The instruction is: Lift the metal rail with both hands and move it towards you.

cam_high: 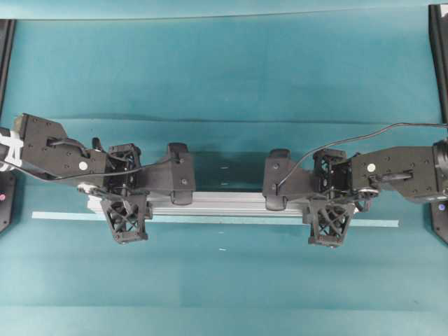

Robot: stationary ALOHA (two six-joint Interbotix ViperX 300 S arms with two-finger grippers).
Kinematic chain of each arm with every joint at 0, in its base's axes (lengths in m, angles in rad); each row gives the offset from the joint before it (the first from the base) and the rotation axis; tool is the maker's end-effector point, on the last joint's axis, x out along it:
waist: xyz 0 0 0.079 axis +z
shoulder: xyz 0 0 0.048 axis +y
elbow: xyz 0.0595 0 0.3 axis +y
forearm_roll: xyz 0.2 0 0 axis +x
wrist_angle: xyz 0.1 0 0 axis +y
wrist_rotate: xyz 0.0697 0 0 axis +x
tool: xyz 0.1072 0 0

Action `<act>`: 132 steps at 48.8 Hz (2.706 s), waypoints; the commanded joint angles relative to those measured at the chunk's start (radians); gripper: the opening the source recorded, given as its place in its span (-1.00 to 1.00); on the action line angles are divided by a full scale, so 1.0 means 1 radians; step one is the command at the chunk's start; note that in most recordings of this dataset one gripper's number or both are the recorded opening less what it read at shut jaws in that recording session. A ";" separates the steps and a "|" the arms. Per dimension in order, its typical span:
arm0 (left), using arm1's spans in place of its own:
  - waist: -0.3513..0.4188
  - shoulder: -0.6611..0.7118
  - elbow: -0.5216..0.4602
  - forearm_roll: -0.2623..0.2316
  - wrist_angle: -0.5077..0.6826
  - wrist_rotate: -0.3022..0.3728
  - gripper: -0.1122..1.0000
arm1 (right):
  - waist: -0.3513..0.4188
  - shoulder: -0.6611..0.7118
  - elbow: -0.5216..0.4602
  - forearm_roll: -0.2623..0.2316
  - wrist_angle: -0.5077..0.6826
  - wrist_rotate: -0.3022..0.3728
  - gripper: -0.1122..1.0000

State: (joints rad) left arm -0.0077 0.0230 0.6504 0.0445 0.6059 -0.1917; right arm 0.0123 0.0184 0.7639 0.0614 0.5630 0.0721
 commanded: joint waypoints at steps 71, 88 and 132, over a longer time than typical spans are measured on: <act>0.012 -0.025 0.037 -0.006 -0.071 0.008 0.97 | 0.020 0.006 0.002 0.086 -0.061 0.035 0.99; 0.011 -0.087 0.020 -0.006 -0.020 0.041 0.96 | -0.017 -0.064 -0.025 0.060 -0.067 0.032 0.99; -0.026 -0.624 0.002 -0.008 -0.061 0.179 0.96 | -0.046 -0.718 0.028 0.003 -0.152 0.029 0.99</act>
State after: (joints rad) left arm -0.0291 -0.5630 0.6550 0.0368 0.5798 -0.0153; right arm -0.0322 -0.6535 0.7869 0.0736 0.4525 0.1028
